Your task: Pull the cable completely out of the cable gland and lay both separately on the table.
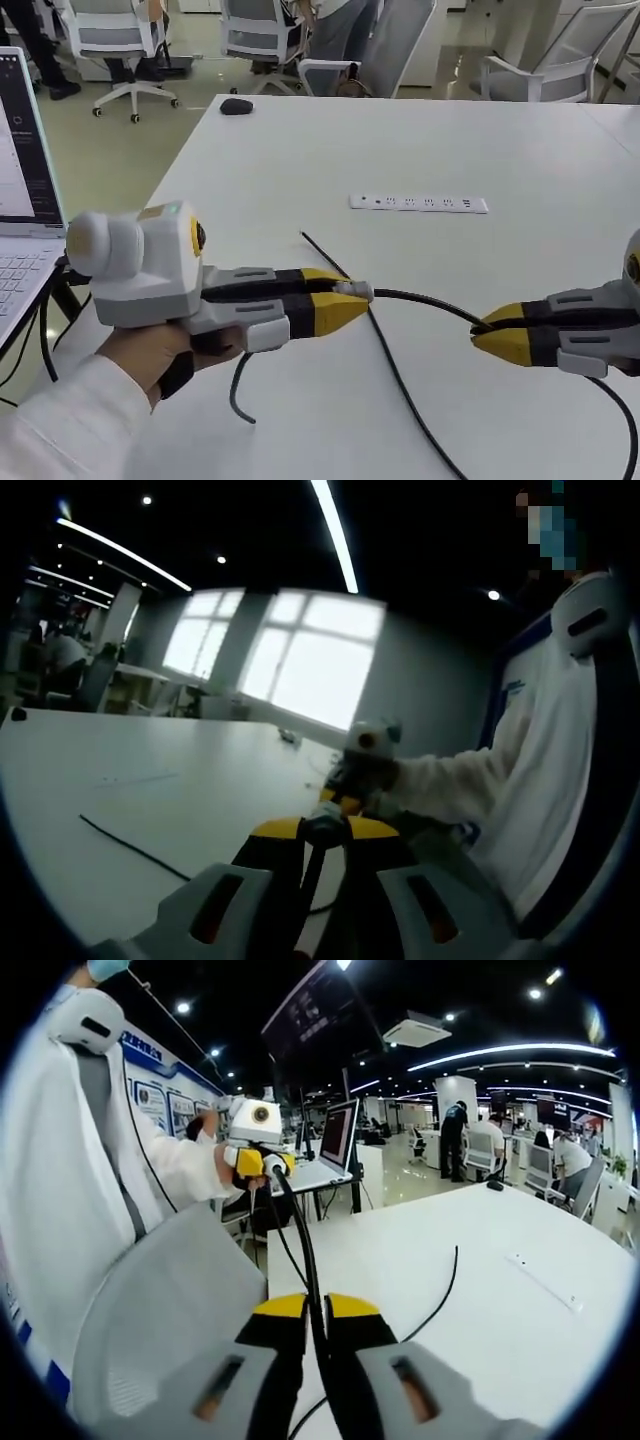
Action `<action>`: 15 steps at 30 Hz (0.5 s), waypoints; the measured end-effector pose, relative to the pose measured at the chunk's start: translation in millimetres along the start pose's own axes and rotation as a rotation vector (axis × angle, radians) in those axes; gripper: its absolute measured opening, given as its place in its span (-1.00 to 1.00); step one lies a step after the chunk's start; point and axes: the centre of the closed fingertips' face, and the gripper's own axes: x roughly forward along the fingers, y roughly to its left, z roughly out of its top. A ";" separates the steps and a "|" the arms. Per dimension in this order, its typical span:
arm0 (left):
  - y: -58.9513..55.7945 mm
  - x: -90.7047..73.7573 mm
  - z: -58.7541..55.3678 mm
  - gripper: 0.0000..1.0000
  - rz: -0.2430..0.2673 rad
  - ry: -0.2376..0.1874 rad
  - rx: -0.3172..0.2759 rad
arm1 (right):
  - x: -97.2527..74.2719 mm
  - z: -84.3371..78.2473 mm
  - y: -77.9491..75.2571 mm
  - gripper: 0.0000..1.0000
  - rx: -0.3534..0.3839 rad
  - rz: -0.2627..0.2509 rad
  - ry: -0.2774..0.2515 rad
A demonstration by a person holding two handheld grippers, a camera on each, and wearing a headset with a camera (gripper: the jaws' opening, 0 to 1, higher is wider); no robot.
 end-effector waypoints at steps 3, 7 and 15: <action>-3.6 2.5 -1.1 -0.68 0.001 0.008 0.008 | -1.9 1.5 -1.2 -0.69 -0.019 -0.007 -0.002; -7.4 8.9 -3.8 -0.68 0.015 0.010 0.016 | -6.8 10.9 -3.1 -0.59 -0.044 0.000 -0.006; -13.5 27.0 -11.1 -0.68 0.043 0.013 0.011 | -16.2 42.1 9.1 -0.47 -0.136 0.064 -0.042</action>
